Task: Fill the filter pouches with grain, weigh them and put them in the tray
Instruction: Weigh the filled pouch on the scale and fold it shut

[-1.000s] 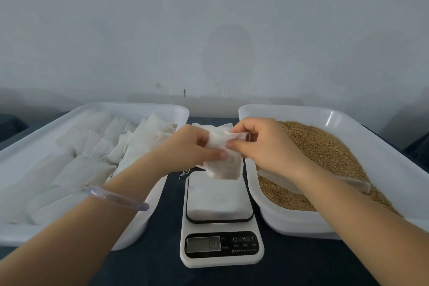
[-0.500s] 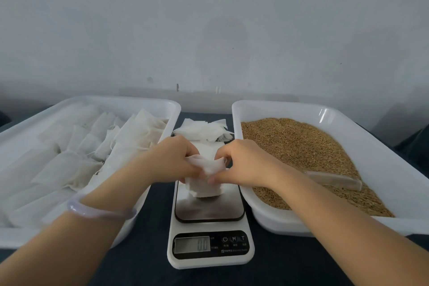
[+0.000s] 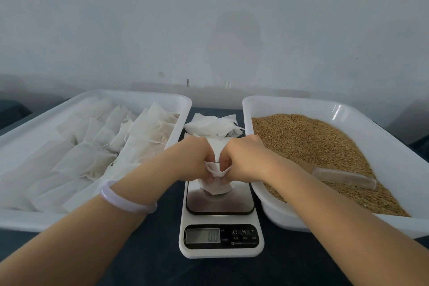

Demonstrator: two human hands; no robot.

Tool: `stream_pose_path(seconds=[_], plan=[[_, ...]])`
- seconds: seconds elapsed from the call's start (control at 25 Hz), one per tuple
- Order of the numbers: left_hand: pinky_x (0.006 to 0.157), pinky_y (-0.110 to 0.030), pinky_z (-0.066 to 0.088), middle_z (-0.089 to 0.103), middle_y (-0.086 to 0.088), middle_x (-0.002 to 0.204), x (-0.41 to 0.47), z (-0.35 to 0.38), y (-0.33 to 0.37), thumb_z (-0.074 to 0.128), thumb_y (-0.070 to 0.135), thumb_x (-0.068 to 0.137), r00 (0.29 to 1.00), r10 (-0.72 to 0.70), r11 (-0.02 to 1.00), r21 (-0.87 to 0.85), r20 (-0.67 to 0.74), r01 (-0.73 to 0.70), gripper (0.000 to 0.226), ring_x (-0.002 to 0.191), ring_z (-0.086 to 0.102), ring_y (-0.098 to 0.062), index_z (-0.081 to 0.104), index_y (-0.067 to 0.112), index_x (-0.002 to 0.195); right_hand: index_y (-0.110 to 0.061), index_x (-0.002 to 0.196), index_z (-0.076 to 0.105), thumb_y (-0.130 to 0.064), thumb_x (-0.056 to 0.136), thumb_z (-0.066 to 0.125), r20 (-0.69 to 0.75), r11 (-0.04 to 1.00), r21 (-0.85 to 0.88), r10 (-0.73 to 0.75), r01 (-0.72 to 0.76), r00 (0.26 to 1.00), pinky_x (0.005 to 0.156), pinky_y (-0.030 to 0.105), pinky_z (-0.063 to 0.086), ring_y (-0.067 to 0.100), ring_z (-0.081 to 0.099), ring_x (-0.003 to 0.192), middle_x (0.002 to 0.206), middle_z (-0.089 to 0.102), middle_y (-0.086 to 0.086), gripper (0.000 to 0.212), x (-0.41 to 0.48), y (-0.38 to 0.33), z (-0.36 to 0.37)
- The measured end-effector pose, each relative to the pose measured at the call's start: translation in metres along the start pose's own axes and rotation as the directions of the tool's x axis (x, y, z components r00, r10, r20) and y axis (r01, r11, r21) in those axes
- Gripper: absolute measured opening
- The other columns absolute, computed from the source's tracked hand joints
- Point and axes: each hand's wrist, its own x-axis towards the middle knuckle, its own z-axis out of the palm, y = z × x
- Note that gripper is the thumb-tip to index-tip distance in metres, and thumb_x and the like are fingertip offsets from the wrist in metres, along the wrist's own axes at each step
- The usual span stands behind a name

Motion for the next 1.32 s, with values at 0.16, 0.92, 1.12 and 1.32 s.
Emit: stream_pose_path(seconds=[0.16,0.92,1.12,1.32], plan=[[0.048,-0.016,0.033,0.050,0.012,0.058,0.002,-0.001,0.003,0.073,0.021,0.079,1.000,0.009,1.000,0.027,0.013,-0.010,0.010,0.067,0.053,-0.012,0.072,0.018,0.088,-0.030,0.092,0.070,-0.028,0.081,0.067,-0.011,1.000,-0.004,0.006,-0.006,1.000,0.086,0.030,0.020,0.013,0.040,0.084,0.095,0.066,-0.008,0.012,0.002,0.002,0.003],[0.064,-0.009,0.038,0.057,0.021,0.091,-0.009,0.000,-0.007,0.069,0.022,0.075,0.995,0.056,0.969,-0.236,-0.088,-0.075,0.027,0.086,0.056,0.002,0.051,0.040,0.083,-0.027,0.113,0.055,-0.023,0.074,0.063,-0.085,0.937,0.349,0.047,-0.014,0.995,0.093,0.024,0.029,0.011,0.046,0.105,0.105,0.061,-0.012,0.040,-0.011,0.012,0.004],[0.081,-0.021,0.045,0.058,0.019,0.100,-0.008,0.001,-0.008,0.067,0.025,0.076,0.993,0.049,0.952,-0.296,-0.104,-0.078,0.029,0.099,0.057,-0.005,0.048,0.044,0.087,-0.027,0.113,0.055,-0.021,0.073,0.063,-0.078,0.919,0.393,0.052,-0.017,0.996,0.099,0.028,0.035,0.012,0.049,0.109,0.103,0.060,-0.011,0.041,-0.013,0.011,0.002],[0.072,-0.015,0.041,0.054,0.022,0.094,-0.009,0.000,-0.009,0.060,0.022,0.081,0.993,0.037,0.950,-0.303,-0.110,-0.069,0.025,0.093,0.055,-0.001,0.050,0.039,0.096,-0.028,0.113,0.055,-0.018,0.073,0.063,-0.086,0.909,0.416,0.077,-0.034,0.993,0.098,0.031,0.037,0.015,0.048,0.111,0.100,0.057,-0.013,0.041,-0.014,0.010,0.003]])
